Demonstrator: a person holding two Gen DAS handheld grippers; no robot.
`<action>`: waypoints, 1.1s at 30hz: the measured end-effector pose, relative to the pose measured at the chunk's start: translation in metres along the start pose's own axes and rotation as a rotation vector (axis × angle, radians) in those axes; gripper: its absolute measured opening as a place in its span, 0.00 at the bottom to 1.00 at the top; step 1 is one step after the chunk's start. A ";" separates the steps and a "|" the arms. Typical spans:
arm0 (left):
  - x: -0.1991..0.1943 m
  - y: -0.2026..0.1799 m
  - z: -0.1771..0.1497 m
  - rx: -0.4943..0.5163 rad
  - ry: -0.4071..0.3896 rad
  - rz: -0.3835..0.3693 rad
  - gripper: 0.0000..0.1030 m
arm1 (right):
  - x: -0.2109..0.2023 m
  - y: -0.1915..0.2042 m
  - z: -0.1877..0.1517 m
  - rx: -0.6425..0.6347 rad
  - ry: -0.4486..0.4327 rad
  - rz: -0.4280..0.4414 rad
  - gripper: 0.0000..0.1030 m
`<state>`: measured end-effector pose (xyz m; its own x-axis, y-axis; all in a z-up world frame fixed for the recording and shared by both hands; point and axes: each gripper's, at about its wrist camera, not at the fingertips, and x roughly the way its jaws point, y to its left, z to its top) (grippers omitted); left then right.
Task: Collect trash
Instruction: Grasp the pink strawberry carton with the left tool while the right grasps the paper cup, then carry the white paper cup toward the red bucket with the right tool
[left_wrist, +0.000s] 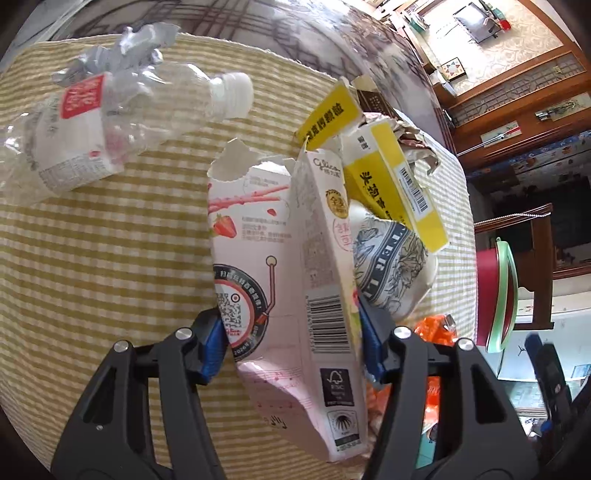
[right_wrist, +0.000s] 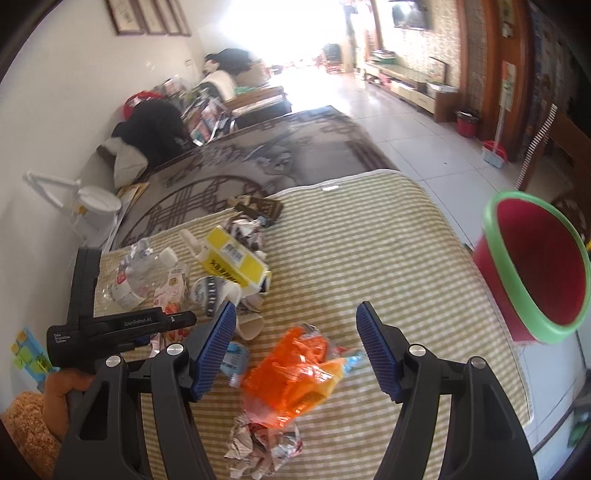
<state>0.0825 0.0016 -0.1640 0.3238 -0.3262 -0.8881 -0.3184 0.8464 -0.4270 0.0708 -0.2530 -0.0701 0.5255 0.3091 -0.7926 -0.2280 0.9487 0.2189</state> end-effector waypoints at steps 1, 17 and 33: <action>-0.003 0.003 0.001 0.002 -0.007 0.004 0.55 | 0.006 0.006 0.002 -0.023 0.013 0.009 0.64; -0.021 0.033 0.002 -0.061 -0.048 0.039 0.56 | 0.121 0.056 0.008 -0.097 0.237 0.165 0.55; -0.016 0.021 -0.001 -0.035 -0.049 0.063 0.57 | 0.105 0.074 0.011 -0.142 0.202 0.236 0.21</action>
<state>0.0696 0.0234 -0.1592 0.3450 -0.2511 -0.9044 -0.3701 0.8491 -0.3769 0.1182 -0.1499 -0.1310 0.2747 0.4863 -0.8295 -0.4434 0.8296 0.3394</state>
